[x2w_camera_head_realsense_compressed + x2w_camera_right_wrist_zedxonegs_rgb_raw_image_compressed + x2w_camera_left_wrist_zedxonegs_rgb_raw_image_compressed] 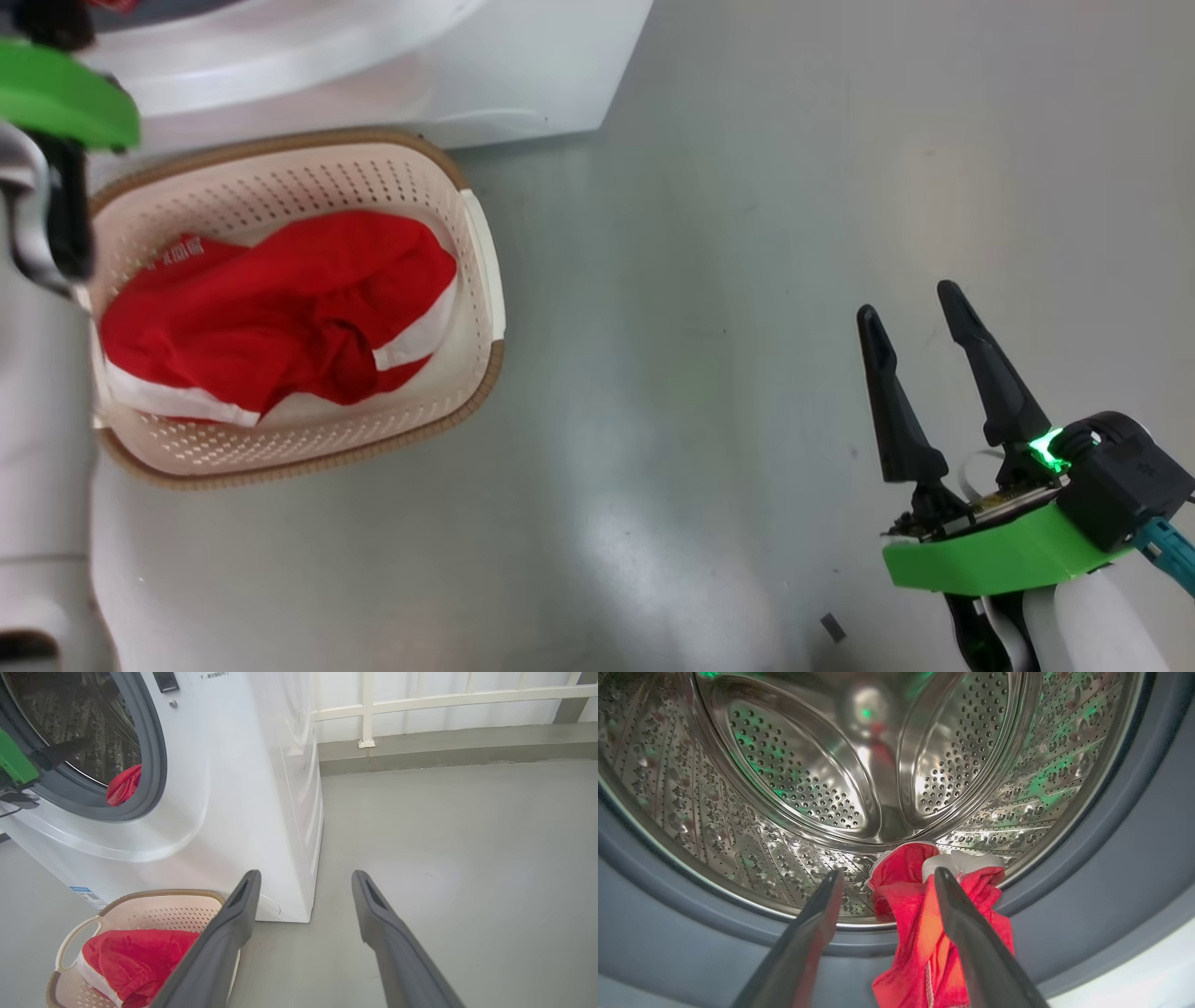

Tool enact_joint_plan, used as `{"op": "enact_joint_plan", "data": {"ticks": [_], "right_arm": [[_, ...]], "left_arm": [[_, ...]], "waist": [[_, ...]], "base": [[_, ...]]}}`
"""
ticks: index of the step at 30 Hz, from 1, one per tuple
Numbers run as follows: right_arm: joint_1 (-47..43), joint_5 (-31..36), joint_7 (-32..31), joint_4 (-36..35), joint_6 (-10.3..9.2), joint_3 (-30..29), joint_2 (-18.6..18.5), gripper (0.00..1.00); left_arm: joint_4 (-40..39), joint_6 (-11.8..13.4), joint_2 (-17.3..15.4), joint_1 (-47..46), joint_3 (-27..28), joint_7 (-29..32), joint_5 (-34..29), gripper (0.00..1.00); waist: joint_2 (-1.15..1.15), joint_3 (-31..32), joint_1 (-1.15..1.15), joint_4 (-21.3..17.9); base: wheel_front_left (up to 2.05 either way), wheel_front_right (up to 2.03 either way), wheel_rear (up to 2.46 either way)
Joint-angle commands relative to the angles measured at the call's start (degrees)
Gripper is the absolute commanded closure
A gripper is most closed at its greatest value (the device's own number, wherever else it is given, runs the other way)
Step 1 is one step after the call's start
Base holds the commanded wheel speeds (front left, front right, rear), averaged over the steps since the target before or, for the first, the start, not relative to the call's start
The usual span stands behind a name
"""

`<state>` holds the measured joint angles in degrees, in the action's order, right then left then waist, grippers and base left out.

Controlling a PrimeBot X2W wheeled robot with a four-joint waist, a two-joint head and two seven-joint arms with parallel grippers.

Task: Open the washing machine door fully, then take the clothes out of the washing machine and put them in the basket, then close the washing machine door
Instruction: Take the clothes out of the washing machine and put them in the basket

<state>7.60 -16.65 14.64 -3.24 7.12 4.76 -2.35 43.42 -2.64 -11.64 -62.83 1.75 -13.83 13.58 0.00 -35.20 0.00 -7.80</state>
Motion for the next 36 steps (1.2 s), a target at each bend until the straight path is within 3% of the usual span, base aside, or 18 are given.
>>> {"op": "enact_joint_plan", "data": {"ticks": [1, 6, 16, 29, 36], "right_arm": [[1.1, -0.2, 0.4, -1.2, 0.36, 1.4, -0.5, 0.0], [1.8, -0.1, 0.4, -1.3, 0.36, 1.5, -0.5, 0.0], [2.7, 0.0, 0.4, -1.3, 0.36, 2.5, -0.5, 0.0], [3.0, -0.3, 0.4, -0.9, 0.36, 3.5, -0.5, 0.0], [3.0, -0.5, 0.4, -0.6, 0.36, 3.5, -0.5, 0.0]], "left_arm": [[1.0, -0.5, -3.3, -2.7, 0.5, 0.7, -0.7, 0.0], [6.1, -0.5, -4.8, -9.3, -0.5, 3.2, -1.3, 0.0], [15.1, -3.5, -3.6, -17.4, -0.7, 9.8, 2.9, 0.0], [22.7, -4.6, -3.7, -19.7, -3.1, 16.4, 5.3, 0.0], [24.0, -4.8, -3.5, -19.8, -4.4, 16.8, 6.4, 0.0]], "waist": [[0.0, -1.5, 0.0, -0.4], [0.0, -3.2, 0.0, -0.9], [0.0, -4.6, 0.0, -1.8], [0.0, -4.6, 0.0, -2.9], [0.0, -4.3, 0.0, -3.2]], "base": [[0.0, 0.0, 0.0], [0.0, 0.0, 0.0], [0.0, 0.0, 0.0], [0.0, 0.0, 0.0], [0.0, 0.0, 0.0]]}}
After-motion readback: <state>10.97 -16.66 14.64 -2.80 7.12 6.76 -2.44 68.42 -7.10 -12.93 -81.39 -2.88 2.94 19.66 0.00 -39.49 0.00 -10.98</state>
